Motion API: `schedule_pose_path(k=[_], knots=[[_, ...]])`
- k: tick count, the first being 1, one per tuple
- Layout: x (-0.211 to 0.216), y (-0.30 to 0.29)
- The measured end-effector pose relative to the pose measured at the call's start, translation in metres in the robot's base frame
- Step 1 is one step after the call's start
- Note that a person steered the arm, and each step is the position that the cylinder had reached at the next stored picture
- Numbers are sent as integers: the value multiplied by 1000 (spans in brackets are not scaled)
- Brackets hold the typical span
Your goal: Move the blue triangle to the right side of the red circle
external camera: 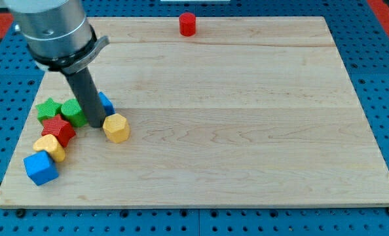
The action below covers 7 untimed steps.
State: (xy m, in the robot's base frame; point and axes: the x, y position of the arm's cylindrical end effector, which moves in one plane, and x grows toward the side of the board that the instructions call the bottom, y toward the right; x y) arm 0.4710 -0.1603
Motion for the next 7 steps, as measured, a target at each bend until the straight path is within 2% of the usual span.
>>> schedule_pose_path(k=[3,6,7], knots=[[-59,34],[-45,-57],[-67,-56]])
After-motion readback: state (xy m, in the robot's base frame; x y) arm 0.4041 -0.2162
